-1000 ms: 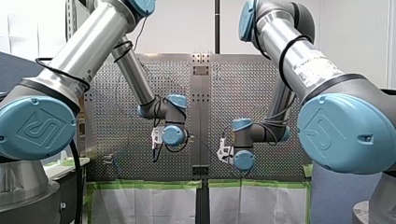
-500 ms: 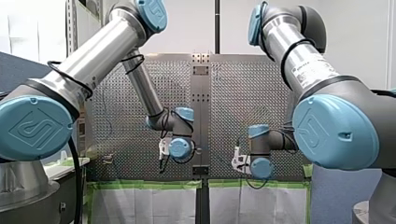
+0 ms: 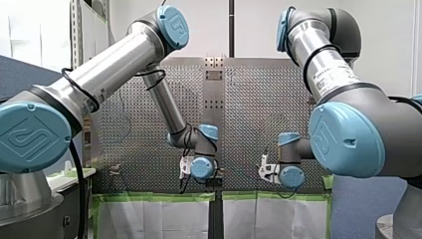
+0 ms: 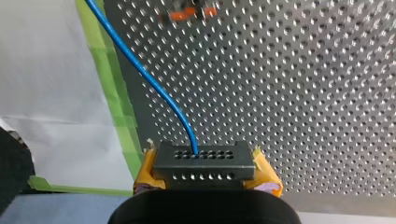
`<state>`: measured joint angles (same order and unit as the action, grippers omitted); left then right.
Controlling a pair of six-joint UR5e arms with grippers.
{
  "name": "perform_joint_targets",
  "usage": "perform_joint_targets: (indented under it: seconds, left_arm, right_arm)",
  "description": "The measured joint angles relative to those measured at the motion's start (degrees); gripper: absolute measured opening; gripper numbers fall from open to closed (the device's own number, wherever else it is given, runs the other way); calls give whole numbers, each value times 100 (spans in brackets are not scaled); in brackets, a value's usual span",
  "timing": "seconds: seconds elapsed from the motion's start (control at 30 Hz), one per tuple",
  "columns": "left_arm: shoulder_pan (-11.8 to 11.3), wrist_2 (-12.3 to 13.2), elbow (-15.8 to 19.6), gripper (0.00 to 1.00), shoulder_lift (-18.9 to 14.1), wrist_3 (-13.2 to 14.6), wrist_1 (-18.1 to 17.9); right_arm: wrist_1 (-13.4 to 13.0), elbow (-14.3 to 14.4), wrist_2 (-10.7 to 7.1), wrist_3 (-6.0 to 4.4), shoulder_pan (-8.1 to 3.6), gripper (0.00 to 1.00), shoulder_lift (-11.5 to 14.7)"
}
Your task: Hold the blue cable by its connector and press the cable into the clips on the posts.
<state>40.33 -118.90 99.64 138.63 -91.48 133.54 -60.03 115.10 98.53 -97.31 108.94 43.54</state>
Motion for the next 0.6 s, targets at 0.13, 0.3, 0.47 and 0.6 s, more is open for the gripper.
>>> perform_joint_targets:
  seconds: [0.13, 0.3, 0.47, 0.6]
  left_arm:
    - [54, -44, -175, 0, 176, -17, 31]
    - [92, -90, -414, 0, 409, -20, 98]
    - [141, -108, -618, 0, 618, -16, 238]
    - [195, -135, -788, 0, 790, -24, 288]
  right_arm:
    - [38, -172, -3, 12, -172, 0, -126]
    - [73, -378, -17, 59, -370, 0, -325]
    - [127, -587, -156, 95, -614, 0, -554]
    - [137, -732, -321, 100, -787, 0, -662]
